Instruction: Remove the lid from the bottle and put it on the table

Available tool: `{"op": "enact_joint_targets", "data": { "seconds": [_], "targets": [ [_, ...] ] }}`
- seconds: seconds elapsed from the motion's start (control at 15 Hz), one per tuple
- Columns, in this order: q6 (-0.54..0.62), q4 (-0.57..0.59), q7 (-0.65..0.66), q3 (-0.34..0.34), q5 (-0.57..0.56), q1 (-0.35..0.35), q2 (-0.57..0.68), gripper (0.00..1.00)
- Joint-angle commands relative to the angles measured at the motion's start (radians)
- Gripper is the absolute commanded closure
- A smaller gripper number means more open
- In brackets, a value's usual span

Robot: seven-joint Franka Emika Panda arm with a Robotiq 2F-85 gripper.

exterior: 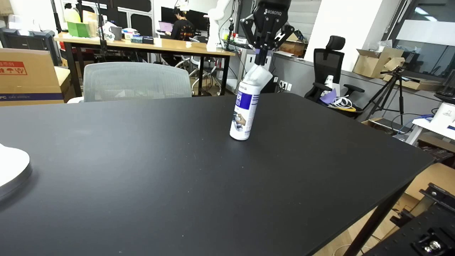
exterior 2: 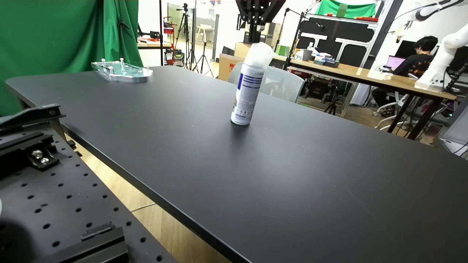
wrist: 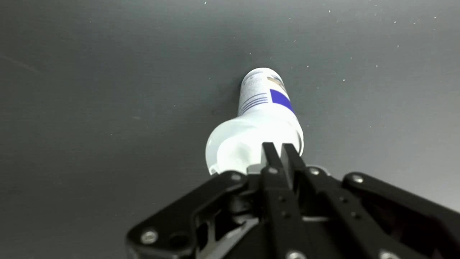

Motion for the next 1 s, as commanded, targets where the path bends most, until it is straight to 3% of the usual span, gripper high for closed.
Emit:
{"op": "enact_joint_targets", "data": {
  "seconds": [0.0, 0.33, 0.6, 0.8, 0.93],
  "targets": [
    [0.020, -0.016, -0.003, 0.001, 0.011, -0.001, -0.012, 0.65],
    [0.033, -0.014, -0.174, 0.001, 0.085, -0.001, 0.000, 0.32],
    [-0.028, 0.010, -0.475, 0.001, 0.229, -0.006, 0.016, 0.04],
    [-0.112, 0.032, -0.731, -0.007, 0.315, -0.020, 0.018, 0.00],
    [-0.164, 0.045, -0.825, -0.019, 0.304, -0.033, 0.017, 0.00]
  ]
}}
